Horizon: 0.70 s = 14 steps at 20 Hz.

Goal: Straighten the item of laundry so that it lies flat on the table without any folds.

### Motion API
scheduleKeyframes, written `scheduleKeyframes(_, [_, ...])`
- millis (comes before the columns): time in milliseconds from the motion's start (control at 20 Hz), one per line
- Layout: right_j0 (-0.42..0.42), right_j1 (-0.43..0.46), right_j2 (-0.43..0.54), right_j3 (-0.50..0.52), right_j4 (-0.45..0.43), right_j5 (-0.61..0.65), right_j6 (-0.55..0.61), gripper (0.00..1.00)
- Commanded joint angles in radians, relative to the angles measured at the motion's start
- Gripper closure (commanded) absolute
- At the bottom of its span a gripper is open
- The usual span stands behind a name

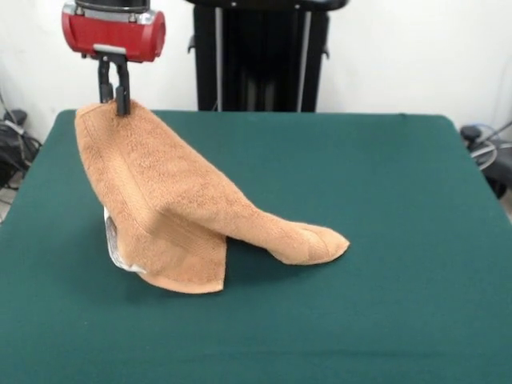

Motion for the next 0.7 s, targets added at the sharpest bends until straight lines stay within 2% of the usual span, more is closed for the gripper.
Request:
scheduleKeyframes(50, [-0.044,0.042,0.049,0.138,-0.137,-0.099,-0.044,1.0])
scheduleKeyframes(300, [-0.064,0.094,0.04,0.147,-0.211,-0.177,-0.012,1.0])
scheduleKeyframes(350, [-0.071,0.098,0.05,0.145,-0.238,-0.182,-0.011,0.0])
scheduleKeyframes(500, [-0.11,0.111,0.085,0.158,-0.241,-0.203,-0.02,0.0])
scheduleKeyframes(700, [-0.104,0.113,0.07,0.162,-0.252,-0.204,0.009,0.0])
